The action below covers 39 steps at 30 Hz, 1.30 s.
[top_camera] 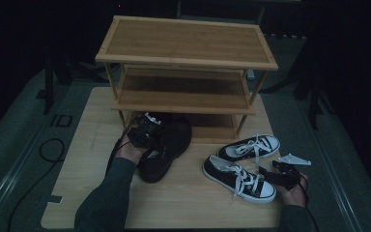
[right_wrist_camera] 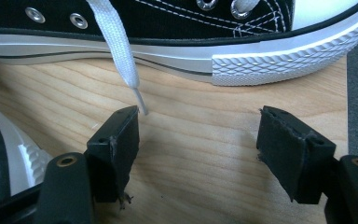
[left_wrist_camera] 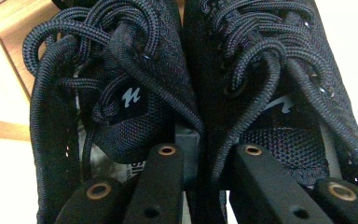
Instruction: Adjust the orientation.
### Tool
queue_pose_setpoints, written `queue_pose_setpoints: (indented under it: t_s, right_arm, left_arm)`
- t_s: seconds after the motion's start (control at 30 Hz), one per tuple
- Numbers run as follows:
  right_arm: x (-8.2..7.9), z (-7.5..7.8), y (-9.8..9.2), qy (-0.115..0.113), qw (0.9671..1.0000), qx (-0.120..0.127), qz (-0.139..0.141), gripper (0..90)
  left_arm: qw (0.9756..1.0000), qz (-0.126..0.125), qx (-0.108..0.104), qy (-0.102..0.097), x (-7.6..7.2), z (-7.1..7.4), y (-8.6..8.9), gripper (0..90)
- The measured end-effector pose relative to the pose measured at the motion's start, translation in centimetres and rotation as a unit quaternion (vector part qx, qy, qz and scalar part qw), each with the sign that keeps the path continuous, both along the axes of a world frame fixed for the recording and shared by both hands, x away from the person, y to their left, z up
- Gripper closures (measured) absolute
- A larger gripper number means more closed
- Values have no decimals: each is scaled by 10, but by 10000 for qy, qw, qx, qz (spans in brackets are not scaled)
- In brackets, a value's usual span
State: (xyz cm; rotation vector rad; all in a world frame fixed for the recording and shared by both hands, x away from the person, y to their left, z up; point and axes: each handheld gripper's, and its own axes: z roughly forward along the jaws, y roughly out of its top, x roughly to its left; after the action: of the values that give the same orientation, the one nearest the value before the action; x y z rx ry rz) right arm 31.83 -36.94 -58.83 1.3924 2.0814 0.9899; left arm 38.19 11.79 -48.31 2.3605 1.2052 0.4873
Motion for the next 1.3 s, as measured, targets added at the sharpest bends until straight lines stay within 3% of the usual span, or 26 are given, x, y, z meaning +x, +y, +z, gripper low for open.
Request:
queue_pose_setpoints:
  t_s: [0.33, 0.43, 0.6, 0.73, 0.87, 0.97, 1.3]
  right_arm:
    - [0, 0, 0, 2, 10000, 1, -1, 295]
    - [0, 0, 0, 1, 10000, 0, 0, 295]
    - [0, 0, 0, 2, 10000, 0, 0, 295]
    - [0, 0, 0, 1, 10000, -4, 1, 295]
    - [0, 0, 0, 1, 10000, -4, 0, 295]
    - [0, 0, 0, 0, 10000, -3, 1, 295]
    - [0, 0, 0, -1, 10000, -2, 1, 295]
  left_arm:
    - [9995, 264, 44, -182, 15, -5, -22, 858]
    - [9990, 385, -53, -210, 16, -7, -26, 857]
    - [9981, 524, 26, -312, 17, -8, -31, 855]
    - [9985, 432, 71, -330, 14, -10, -32, 802]
    - [9994, 306, 56, -176, 14, -9, -32, 661]
    - [9997, 236, 24, -109, 14, -7, -29, 607]
    - [9999, -63, -142, -46, 8, -2, -14, 506]
